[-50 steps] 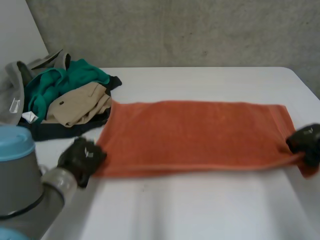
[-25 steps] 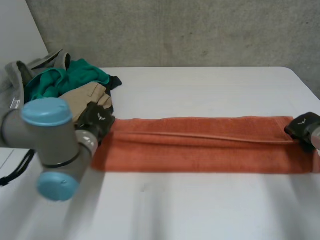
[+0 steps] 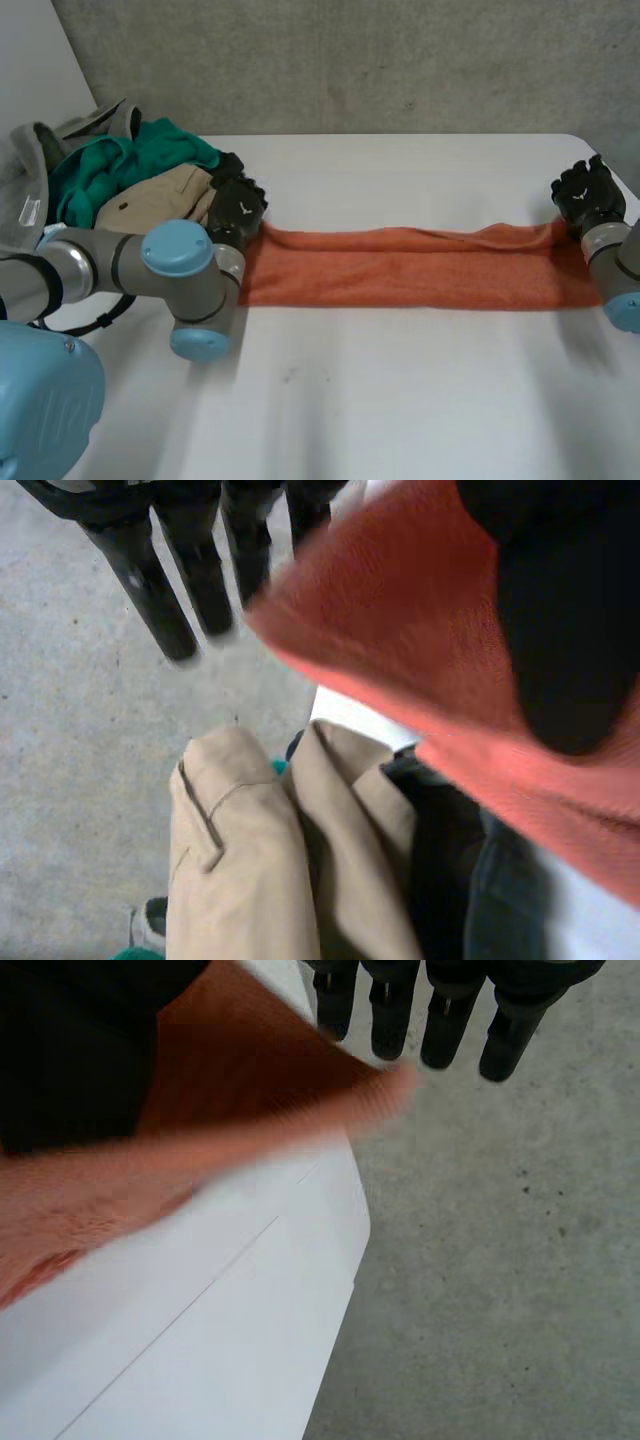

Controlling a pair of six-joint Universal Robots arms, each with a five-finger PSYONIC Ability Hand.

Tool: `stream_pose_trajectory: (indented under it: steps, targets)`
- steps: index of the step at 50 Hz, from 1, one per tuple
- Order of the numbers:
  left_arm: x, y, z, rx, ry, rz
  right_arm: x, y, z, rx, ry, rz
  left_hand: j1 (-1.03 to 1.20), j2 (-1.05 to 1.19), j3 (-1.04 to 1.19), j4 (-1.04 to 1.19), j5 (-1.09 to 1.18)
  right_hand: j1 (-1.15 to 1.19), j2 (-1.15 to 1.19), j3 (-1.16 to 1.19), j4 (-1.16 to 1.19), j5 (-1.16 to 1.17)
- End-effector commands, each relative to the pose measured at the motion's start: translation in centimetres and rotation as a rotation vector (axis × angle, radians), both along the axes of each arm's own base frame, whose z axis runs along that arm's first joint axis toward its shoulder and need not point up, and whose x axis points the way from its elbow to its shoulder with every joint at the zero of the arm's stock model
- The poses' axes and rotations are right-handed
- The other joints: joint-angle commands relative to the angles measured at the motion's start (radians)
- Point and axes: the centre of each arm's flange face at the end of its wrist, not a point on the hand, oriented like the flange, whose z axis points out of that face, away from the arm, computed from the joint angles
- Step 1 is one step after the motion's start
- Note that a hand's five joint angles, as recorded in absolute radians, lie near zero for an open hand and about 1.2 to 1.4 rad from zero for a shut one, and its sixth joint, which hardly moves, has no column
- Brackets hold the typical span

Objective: Fold the laundry.

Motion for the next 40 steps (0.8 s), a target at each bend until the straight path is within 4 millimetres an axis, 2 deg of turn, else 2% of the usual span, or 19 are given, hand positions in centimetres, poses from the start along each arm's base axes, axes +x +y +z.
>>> stream_pose_trajectory:
  steps: [1, 5, 8, 12, 14, 17, 19, 23, 32, 38, 40]
  targets:
    - [-1.6, 1.3, 2.6, -0.058, 0.049, -0.044, -0.1, 0.2, 3.6, -0.054, -0.059, -0.026, -0.080, -0.196, -0.206, -0.211, -0.193, -0.055, -0.036, -0.039, -0.044, -0.045]
    - [-1.0, 1.5, 5.6, -0.102, 0.078, -0.036, -0.6, 1.1, 5.8, -0.051, -0.180, -0.029, -0.080, -0.196, -0.206, -0.211, -0.193, -0.055, -0.036, -0.039, -0.044, -0.045]
    - [-0.8, 2.0, 6.3, -0.106, 0.082, -0.036, -0.7, 1.7, 7.2, -0.037, -0.272, -0.011, -0.080, -0.196, -0.206, -0.211, -0.193, -0.055, -0.036, -0.039, -0.044, -0.045]
    - [-0.4, 2.7, 6.9, -0.095, 0.093, -0.038, -2.3, 2.0, 9.0, 0.003, -0.378, -0.007, -0.080, -0.196, -0.206, -0.211, -0.193, -0.055, -0.036, -0.039, -0.044, -0.045]
    - [-0.2, 3.2, 7.3, -0.082, 0.120, -0.042, -3.0, 2.0, 8.8, 0.043, -0.408, -0.015, -0.080, -0.196, -0.206, -0.211, -0.193, 0.001, 0.020, 0.017, 0.013, 0.011]
    - [0.2, 3.7, 7.1, -0.049, 0.143, -0.044, -2.9, 1.8, 7.8, 0.080, -0.410, -0.007, -0.080, -0.196, -0.206, -0.211, -0.193, 0.552, 0.571, 0.569, 0.564, 0.562]
    - [0.3, 3.8, 6.9, -0.037, 0.149, -0.043, -2.8, 1.9, 7.1, 0.102, -0.410, -0.007, -0.080, -0.196, -0.206, -0.211, -0.193, 0.539, 0.558, 0.556, 0.551, 0.550]
    - [1.0, 3.3, 6.4, -0.020, 0.149, -0.025, -2.5, 2.2, 5.9, 0.146, -0.421, 0.014, -0.079, -0.196, -0.205, -0.210, -0.192, 0.205, 0.224, 0.222, 0.217, 0.216]
    - [2.3, 2.5, 5.2, 0.017, 0.132, 0.011, -2.2, 3.2, 4.6, 0.268, -0.439, -0.003, -0.079, -0.196, -0.205, -0.210, -0.192, 0.287, 0.306, 0.303, 0.298, 0.297]
    - [2.5, 2.6, 4.9, 0.036, 0.132, 0.015, -2.3, 2.9, 3.7, 0.285, -0.440, -0.013, -0.076, -0.193, -0.202, -0.207, -0.189, 0.316, 0.335, 0.332, 0.328, 0.326]
    - [2.5, 2.6, 4.9, 0.039, 0.139, 0.015, -2.3, 2.6, 3.4, 0.286, -0.439, -0.013, -0.076, -0.193, -0.202, -0.207, -0.189, 0.442, 0.461, 0.458, 0.453, 0.452]
